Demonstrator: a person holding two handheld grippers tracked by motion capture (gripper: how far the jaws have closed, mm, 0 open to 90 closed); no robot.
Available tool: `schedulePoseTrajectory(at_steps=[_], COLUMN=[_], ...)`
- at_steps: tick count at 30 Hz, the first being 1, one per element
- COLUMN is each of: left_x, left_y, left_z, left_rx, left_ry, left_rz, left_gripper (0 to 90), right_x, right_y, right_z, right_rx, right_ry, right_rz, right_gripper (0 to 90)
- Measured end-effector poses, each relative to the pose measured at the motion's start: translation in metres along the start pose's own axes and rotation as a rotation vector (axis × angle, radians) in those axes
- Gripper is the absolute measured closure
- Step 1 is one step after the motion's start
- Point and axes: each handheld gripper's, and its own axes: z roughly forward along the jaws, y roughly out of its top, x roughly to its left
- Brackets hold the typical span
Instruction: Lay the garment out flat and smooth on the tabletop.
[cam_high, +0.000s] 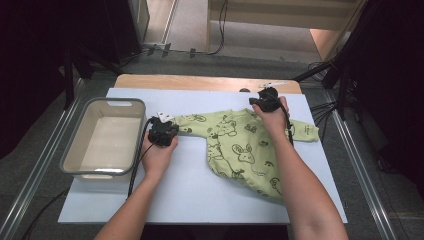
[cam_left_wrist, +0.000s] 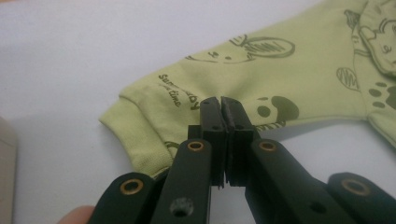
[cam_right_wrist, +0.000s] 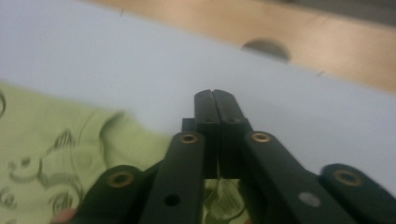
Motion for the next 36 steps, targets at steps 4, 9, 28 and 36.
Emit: schedulePoseTrajectory(at_steps=[4, 9, 28, 36], left_x=[0.001, -0.001, -0.003, 0.000], left_y=[-0.004, -0.006, -0.004, -0.006], left_z=[0.002, 0.004, 0.004, 0.012], left_rx=[0.027, 0.032, -0.023, 0.013], left_ry=[-0.020, -0.018, -0.019, -0.021], left_rz=[0.008, 0.019, 0.006, 0.002], left_gripper=[88.0, 88.1, 71.4, 75.9], right_x=[0.004, 0.008, -0.001, -0.032], right_y=[-0.013, -0.015, 0.008, -0.016], right_z=[0.013, 0.013, 0.007, -0.046], right_rx=[0.071, 0.077, 0.005, -0.055], right_ry=[-0.008, 0.002, -0.061, -0.127], right_rz=[-0.017, -0.011, 0.028, 0.052], right_gripper=[49.5, 79.2, 52.5, 45.7])
